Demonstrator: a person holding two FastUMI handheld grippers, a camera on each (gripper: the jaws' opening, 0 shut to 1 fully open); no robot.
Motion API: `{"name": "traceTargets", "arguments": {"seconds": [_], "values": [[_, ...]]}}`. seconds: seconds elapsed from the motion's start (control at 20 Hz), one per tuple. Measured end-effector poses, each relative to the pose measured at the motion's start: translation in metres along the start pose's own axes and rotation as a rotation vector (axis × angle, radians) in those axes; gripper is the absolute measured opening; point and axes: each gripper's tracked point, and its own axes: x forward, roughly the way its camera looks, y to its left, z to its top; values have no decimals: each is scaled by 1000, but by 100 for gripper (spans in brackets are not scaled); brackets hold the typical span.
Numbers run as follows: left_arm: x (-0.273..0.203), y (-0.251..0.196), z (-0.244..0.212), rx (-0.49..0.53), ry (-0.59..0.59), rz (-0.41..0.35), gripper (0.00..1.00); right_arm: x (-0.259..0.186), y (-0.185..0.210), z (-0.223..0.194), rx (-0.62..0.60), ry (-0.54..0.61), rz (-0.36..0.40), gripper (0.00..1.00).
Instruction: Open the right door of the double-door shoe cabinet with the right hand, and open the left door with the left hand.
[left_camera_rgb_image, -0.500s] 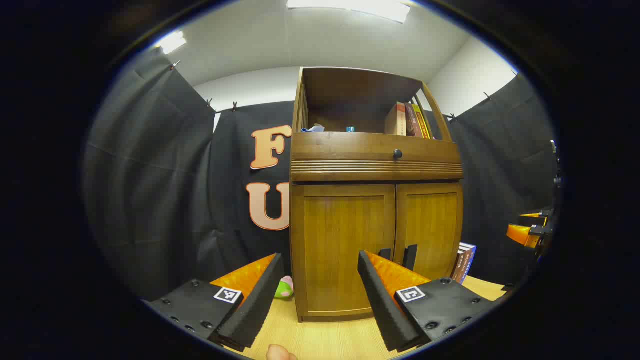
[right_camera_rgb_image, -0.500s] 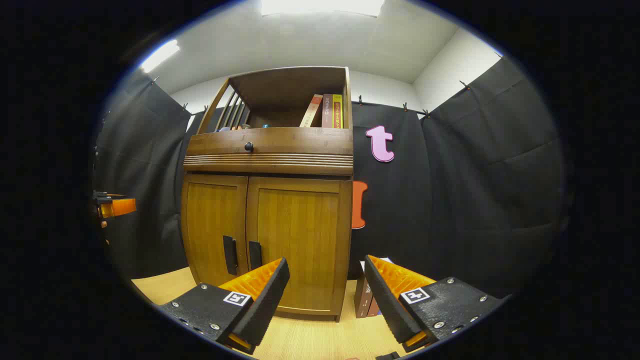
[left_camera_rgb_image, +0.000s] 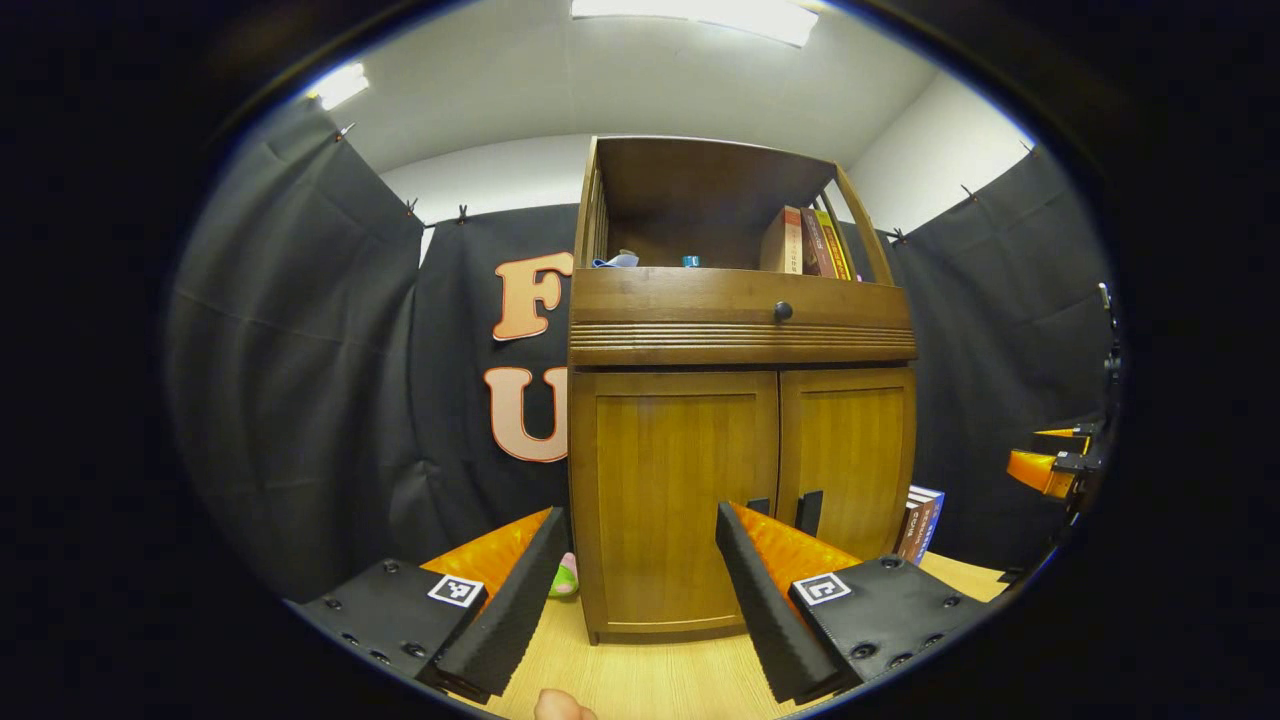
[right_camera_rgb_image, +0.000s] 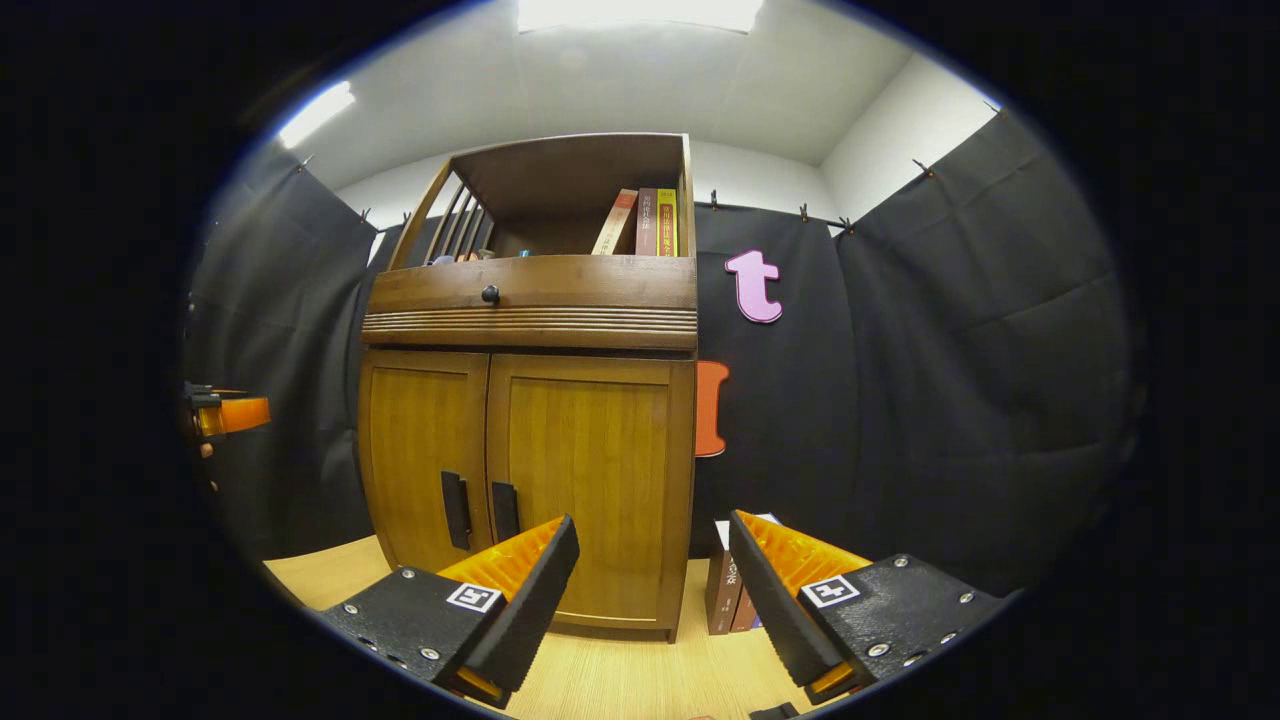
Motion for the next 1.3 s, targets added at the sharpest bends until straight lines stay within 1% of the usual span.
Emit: {"name": "traceTargets", "arguments": {"seconds": [0.05, 0.1, 0.15, 0.2, 0.3, 0.35, 0.4, 0.45, 0.5, 0.55, 0.6, 0.65, 0.7, 0.75, 0.9, 1.05, 1.3], "values": [[0, 0, 1, 3, 0, 0, 95, 0, 0, 1, -2, -1, -1, 93], [-1, 0, 0, 8, 1, 2, 95, 0, -1, 1, -3, -3, -3, 100], [-3, 0, 1, 11, 1, 3, 95, 0, 0, 1, -3, -2, -2, 100], [-3, -1, 1, 13, -1, -1, 95, 0, 1, 0, -1, -1, 0, 93], [-3, -2, 2, 14, -4, -4, 95, 2, 3, -2, 1, 5, 3, 93], [-5, -2, 3, 16, -6, -4, 95, 3, 4, -3, 1, 8, 4, 100], [-5, -1, 4, 17, -9, -3, 95, 3, 6, -5, 0, 12, 6, 100], [-5, -1, 3, 18, -9, -3, 95, 6, 9, -7, 1, 16, 10, 93], [-6, -1, 2, 18, -8, -3, 98, 8, 12, -9, 4, 21, 15, 93], [-5, -1, 2, 15, -5, -6, 96, 12, 17, -14, 8, 26, 23, 93], [-4, 0, 1, 12, -2, -8, 95, 16, 23, -19, 12, 33, 34, 93], [-3, 2, -1, 11, 3, -9, 98, 21, 29, -26, 17, 47, 42, 93], [-2, 2, -3, 10, 7, -9, 96, 25, 36, -32, 24, 59, 51, 93], [-1, 2, -4, 10, 11, -9, 98, 31, 45, -37, 33, 69, 64, 93], [-5, 11, -8, 25, 13, 19, 95, 46, 70, -52, 72, 98, 95, 93], [-10, 20, -10, 28, 9, 32, 95, 62, 98, -69, 103, 133, 128, 93], [-9, 32, -20, 27, 29, 39, 95, 103, 135, -89, 112, 136, 132, 93]]}}
